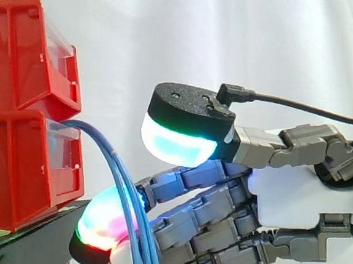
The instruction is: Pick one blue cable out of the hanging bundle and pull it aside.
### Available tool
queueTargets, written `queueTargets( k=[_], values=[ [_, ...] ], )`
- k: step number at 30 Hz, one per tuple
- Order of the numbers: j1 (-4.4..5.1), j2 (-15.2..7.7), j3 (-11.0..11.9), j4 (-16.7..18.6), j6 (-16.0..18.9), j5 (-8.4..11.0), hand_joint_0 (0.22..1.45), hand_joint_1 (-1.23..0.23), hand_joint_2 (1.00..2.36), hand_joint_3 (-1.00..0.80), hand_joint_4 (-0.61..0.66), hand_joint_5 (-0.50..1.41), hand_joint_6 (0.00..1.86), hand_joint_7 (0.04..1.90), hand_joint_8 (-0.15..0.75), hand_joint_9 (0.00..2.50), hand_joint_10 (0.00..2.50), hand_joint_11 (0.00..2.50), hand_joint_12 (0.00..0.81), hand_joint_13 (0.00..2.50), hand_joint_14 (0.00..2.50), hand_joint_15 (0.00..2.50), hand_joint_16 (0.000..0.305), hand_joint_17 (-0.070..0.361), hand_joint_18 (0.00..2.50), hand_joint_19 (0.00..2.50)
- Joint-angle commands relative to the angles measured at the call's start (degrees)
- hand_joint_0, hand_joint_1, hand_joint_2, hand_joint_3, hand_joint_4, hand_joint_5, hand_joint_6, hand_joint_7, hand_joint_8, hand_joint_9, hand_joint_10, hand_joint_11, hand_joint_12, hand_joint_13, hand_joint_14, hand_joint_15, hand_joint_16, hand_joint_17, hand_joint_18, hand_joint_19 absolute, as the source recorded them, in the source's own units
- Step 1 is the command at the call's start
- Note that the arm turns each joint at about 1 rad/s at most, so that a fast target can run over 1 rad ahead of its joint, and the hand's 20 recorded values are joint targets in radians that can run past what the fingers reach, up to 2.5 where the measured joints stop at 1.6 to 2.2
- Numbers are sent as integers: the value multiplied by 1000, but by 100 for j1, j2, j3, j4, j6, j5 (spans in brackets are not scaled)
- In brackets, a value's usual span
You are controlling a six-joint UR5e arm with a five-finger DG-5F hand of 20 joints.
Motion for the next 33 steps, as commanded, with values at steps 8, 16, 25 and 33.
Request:
queueTargets(
  k=[8,16,25,33],
  values=[
    [0,9,105,-287,769,3,557,-627,1001,-480,240,-56,502,1193,276,846,7,187,325,453,6,160,46,104,418,359],
    [-35,0,359,-683,962,-15,564,-676,1002,-472,206,-54,502,1268,277,850,7,194,327,462,6,163,46,103,428,365],
    [-26,9,447,-797,1331,-6,571,-750,1012,-333,125,-118,766,1046,283,843,9,263,331,474,7,190,46,103,438,381],
    [-35,17,456,-850,1366,-6,630,-862,1014,-322,65,-155,876,975,287,847,13,334,334,506,10,215,44,100,478,390]
  ],
)
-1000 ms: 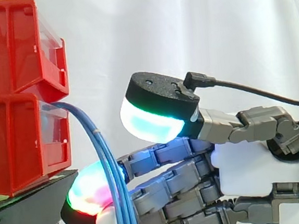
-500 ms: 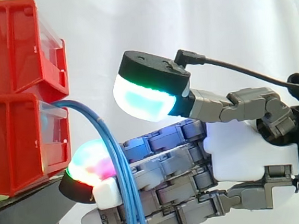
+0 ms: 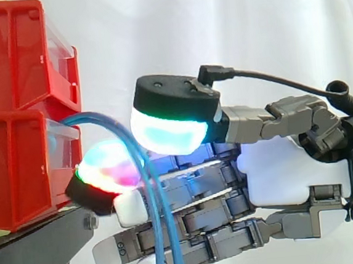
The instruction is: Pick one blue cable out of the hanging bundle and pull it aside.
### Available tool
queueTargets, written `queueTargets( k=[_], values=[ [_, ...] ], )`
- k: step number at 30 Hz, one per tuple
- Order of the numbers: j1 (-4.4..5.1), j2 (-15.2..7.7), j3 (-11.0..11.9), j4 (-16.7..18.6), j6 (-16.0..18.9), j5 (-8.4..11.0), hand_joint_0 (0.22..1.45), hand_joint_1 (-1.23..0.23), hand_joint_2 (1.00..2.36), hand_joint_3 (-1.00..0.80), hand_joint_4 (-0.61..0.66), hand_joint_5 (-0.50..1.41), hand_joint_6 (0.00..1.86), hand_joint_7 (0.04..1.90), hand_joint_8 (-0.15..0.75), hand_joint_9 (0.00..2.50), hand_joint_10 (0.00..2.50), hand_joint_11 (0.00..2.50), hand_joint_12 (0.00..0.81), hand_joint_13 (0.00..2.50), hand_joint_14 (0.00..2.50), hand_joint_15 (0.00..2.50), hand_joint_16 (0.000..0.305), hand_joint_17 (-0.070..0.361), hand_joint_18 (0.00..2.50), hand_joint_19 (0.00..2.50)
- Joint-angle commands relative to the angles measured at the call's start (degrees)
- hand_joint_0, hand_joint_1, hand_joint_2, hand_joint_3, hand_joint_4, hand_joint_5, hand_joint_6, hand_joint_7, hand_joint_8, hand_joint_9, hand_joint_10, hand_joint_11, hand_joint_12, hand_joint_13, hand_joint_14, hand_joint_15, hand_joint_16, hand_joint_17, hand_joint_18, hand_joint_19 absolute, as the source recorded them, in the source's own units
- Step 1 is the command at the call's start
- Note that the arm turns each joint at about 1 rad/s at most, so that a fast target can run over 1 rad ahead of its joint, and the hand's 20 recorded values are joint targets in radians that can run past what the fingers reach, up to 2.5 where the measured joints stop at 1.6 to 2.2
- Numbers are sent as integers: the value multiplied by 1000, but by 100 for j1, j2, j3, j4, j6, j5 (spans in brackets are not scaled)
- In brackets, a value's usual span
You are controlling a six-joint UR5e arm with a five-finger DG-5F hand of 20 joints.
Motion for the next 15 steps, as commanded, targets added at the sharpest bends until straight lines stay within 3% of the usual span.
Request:
queueTargets(
  k=[1,6,9,15],
  values=[
    [-10,34,8,-73,36,0,635,-871,1014,-325,55,-155,880,968,289,849,11,340,333,513,9,224,44,99,481,390],
    [-10,51,26,-249,115,0,705,-920,1000,-499,24,-159,905,941,282,882,12,381,330,559,11,245,43,96,563,409],
    [-10,42,69,-381,185,0,631,-889,1000,-500,106,-148,899,945,289,922,14,391,334,581,10,262,43,96,573,431],
    [-10,42,131,-723,308,-17,492,-673,1000,-500,123,-123,881,967,337,1014,12,386,363,626,11,291,49,109,622,464]
  ],
)
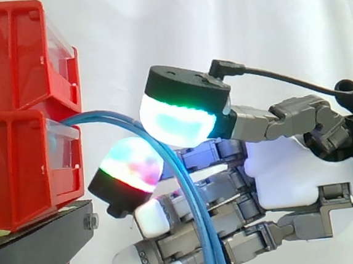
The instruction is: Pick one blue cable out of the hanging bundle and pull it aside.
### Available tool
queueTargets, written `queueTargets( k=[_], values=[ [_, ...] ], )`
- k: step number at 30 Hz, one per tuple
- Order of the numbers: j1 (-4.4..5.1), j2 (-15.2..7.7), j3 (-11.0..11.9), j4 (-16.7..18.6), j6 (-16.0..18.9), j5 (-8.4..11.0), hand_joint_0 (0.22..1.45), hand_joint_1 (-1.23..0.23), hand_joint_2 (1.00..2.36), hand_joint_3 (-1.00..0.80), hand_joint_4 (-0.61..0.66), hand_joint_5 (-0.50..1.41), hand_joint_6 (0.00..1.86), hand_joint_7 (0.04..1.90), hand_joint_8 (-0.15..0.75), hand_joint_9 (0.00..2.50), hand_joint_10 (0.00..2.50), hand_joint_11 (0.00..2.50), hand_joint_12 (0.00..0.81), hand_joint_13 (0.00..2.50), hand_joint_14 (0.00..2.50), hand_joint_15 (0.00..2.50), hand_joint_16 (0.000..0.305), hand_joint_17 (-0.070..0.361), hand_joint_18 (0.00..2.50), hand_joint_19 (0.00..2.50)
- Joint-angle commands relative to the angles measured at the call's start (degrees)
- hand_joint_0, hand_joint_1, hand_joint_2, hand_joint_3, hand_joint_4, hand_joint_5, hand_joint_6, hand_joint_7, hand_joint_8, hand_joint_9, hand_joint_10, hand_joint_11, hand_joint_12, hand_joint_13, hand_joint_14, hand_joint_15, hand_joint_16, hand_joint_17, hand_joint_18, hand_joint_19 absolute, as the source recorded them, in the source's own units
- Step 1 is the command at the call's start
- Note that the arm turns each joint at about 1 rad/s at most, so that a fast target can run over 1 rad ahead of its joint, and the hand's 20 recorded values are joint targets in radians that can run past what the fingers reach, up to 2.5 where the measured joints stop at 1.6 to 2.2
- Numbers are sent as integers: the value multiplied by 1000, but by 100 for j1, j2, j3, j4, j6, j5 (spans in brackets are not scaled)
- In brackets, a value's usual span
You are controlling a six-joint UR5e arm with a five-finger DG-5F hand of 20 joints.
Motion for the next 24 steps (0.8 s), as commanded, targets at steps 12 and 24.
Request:
queueTargets(
  k=[12,24],
  values=[
    [-10,16,23,-203,105,-11,583,-746,1015,-282,135,-115,870,1125,324,1023,13,403,347,639,12,319,45,101,615,490],
    [-124,236,14,-572,44,-29,785,-932,1000,-500,-153,-144,930,1249,260,1005,14,449,323,671,13,336,41,91,669,473]
  ],
)
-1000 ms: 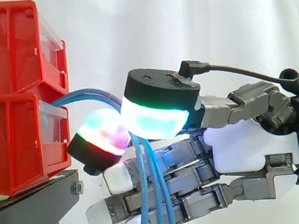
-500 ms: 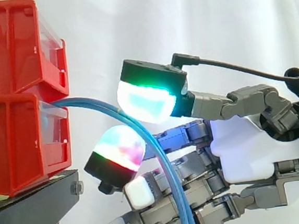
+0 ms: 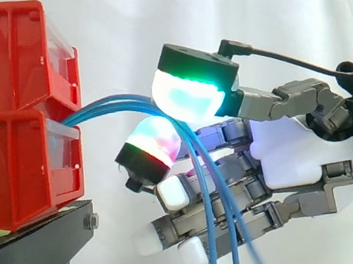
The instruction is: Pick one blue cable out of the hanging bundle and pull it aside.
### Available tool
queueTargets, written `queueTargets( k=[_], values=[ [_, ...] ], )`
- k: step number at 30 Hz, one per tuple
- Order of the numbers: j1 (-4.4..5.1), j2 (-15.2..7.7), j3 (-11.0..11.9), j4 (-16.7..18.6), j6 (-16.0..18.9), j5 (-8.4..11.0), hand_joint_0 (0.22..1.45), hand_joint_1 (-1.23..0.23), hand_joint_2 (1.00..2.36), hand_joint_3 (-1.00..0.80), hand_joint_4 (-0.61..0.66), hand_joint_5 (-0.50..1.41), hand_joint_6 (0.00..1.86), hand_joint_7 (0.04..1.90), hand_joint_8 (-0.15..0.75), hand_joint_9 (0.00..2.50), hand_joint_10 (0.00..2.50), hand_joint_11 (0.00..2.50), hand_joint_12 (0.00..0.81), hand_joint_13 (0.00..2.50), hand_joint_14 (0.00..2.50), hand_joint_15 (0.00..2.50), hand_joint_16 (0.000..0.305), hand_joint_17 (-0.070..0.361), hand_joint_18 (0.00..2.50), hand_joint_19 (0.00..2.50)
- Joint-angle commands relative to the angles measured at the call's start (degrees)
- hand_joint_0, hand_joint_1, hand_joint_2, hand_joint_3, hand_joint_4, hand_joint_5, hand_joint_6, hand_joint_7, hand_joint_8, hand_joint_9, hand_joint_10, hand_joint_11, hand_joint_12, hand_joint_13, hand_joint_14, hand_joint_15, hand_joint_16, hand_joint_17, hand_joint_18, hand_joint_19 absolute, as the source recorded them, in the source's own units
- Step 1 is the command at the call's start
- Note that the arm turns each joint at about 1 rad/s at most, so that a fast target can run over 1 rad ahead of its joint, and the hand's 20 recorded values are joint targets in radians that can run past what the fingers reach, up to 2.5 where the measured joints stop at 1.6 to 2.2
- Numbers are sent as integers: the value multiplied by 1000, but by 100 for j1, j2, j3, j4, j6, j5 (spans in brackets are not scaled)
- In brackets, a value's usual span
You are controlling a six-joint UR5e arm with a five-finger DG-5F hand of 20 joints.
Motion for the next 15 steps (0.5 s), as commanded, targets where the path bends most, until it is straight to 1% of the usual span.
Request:
queueTargets(
  k=[1,3,4,6,7,8,9,10,12,13,14,15],
  values=[
    [-47,56,2,-217,-17,-5,760,-926,1000,-500,-149,-148,940,1168,259,1009,16,461,320,679,15,350,40,91,675,472],
    [-64,56,-7,-305,-17,-5,735,-937,1000,-500,-122,-148,943,1102,257,1009,14,461,321,683,15,351,40,91,675,476],
    [-64,56,2,-322,-17,-5,666,-943,1000,-500,24,-137,922,1041,251,1009,14,464,320,681,14,363,40,91,672,479],
    [-82,56,2,-358,-17,-5,566,-895,1000,-500,51,-135,925,986,265,1021,14,460,328,690,14,371,42,94,672,501],
    [-82,56,-7,-366,-17,-5,539,-879,1000,-500,55,-133,924,986,280,1026,14,460,335,694,14,369,43,97,679,498],
    [-82,56,-7,-366,-26,-5,491,-821,1000,-500,74,-131,919,988,298,1033,13,452,353,701,14,372,47,105,694,498],
    [-82,48,-7,-366,-26,-5,476,-790,1000,-500,78,-130,915,989,302,1036,13,451,362,705,14,380,48,108,699,505],
    [-91,56,-7,-366,-26,-5,452,-688,1000,-500,85,-128,910,995,322,1046,13,445,373,712,13,380,51,115,708,502],
    [-99,56,2,-366,-26,-5,444,-653,1000,-500,89,-127,906,988,327,1052,13,450,379,712,15,380,53,119,706,507],
    [-99,56,-7,-366,-26,-5,436,-567,1000,-500,91,-126,902,1001,336,1062,12,439,386,711,15,381,54,122,701,513],
    [-99,56,2,-366,-26,-5,436,-562,1000,-500,84,-126,902,993,338,1065,12,435,384,712,13,385,55,123,701,515],
    [-108,56,-7,-366,-26,-5,433,-512,1000,-500,89,-125,898,998,343,1069,14,433,389,714,15,387,55,124,701,512]
  ],
)
